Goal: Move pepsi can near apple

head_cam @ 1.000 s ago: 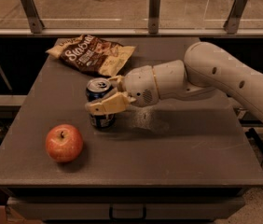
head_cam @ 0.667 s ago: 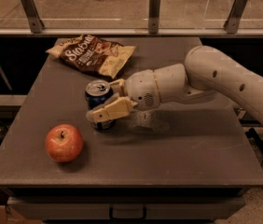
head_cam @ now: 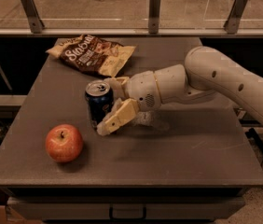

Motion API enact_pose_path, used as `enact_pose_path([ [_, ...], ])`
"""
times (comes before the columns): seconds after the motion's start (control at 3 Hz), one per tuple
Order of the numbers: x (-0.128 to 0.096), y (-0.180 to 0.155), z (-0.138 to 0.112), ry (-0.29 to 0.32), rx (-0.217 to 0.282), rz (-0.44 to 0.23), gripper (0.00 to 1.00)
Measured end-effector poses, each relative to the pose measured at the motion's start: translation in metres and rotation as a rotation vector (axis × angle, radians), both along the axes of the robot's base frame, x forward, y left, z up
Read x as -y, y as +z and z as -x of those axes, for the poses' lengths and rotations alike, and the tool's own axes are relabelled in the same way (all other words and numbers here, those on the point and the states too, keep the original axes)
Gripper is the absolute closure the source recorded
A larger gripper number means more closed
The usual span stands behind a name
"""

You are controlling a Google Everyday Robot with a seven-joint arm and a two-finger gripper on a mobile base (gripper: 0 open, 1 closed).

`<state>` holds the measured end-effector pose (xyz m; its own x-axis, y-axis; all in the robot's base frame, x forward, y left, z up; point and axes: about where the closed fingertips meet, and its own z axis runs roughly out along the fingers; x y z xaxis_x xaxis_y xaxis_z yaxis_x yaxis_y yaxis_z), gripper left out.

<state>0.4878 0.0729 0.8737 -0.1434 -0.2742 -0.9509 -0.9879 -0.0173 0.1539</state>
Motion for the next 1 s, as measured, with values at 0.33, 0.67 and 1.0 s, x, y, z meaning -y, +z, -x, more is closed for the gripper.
enact_pose_path([
  [0.33,0.023,0.011,-0.014,-0.046,0.043,0.028,0.00],
  [0.67,0.103,0.070,-0.047,-0.214,0.186,0.136,0.00],
  [1.0,0.165,0.140,-0.068,-0.381,0.295,0.227,0.00],
])
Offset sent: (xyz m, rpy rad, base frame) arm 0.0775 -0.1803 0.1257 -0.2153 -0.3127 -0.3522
